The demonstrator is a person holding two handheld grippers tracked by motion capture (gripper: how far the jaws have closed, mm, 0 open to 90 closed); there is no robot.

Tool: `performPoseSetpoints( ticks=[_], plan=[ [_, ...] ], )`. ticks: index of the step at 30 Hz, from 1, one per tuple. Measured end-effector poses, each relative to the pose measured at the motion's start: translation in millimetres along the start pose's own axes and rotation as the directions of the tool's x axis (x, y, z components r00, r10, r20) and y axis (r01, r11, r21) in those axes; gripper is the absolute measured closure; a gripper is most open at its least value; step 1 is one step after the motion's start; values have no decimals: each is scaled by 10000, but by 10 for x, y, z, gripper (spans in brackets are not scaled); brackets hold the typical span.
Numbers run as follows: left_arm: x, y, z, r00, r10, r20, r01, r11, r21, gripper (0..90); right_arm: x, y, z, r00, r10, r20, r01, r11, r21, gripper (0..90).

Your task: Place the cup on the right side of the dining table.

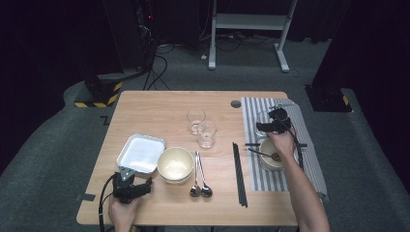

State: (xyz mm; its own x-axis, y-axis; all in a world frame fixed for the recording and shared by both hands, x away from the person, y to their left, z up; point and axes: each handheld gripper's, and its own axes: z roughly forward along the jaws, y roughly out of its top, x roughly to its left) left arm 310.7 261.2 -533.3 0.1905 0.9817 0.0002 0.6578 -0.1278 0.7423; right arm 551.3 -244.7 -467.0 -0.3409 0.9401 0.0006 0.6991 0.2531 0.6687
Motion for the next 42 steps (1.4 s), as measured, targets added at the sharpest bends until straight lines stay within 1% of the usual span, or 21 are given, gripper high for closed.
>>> performPoseSetpoints(
  ticks=[4, 9, 15, 18, 21, 24, 26, 28, 31, 35, 42],
  plan=[
    [-1, 0, 0, 10000, -1, 1, 1, 10000, -1, 149, 5, -9, -8, 10000, -18, 44, 18, 10000, 27, 149],
    [-1, 0, 0, 10000, -2, 0, 2, 10000, -2, 150, 9, 3, -61, 10000, 0, 46, 1, 9999, -123, 146],
    [0, 0, 0, 10000, -2, 0, 2, 10000, -4, 149, -4, -13, -98, 9998, 189, -35, -190, 9997, -181, 150],
    [0, 0, 0, 10000, -3, 0, 3, 10000, -2, 149, -7, -31, -114, 9998, 182, -52, -183, 9995, -261, 150],
    [0, 0, 0, 10000, 0, 0, 0, 10000, 0, 149, -33, -67, -168, 9997, 223, -122, -228, 9989, -407, 151],
    [0, 0, 0, 10000, -2, -1, 2, 10000, -3, 149, -35, -78, -196, 9997, 190, -126, -197, 9984, -524, 154],
    [-1, 0, 0, 10000, -1, -1, 1, 10000, -3, 150, -40, -91, -246, 9997, 158, -189, -170, 9976, -678, 156],
    [-1, 0, 1, 10000, -1, -2, 1, 10000, -2, 149, -40, -96, -269, 9997, 128, -214, -143, 9974, -702, 156],
    [-1, 0, 1, 10000, -1, -2, 1, 10000, -3, 150, -55, -110, -304, 9994, 220, -258, -242, 9958, -881, 163],
    [-1, 0, 1, 10000, -1, -2, 1, 10000, -3, 150, -65, -141, -334, 9993, 228, -294, -253, 9957, -889, 165],
    [-1, 0, 1, 10000, -1, -1, 1, 10000, -2, 149, -54, -167, -419, 9988, 148, -472, -203, 9929, -1174, 179]
  ],
)
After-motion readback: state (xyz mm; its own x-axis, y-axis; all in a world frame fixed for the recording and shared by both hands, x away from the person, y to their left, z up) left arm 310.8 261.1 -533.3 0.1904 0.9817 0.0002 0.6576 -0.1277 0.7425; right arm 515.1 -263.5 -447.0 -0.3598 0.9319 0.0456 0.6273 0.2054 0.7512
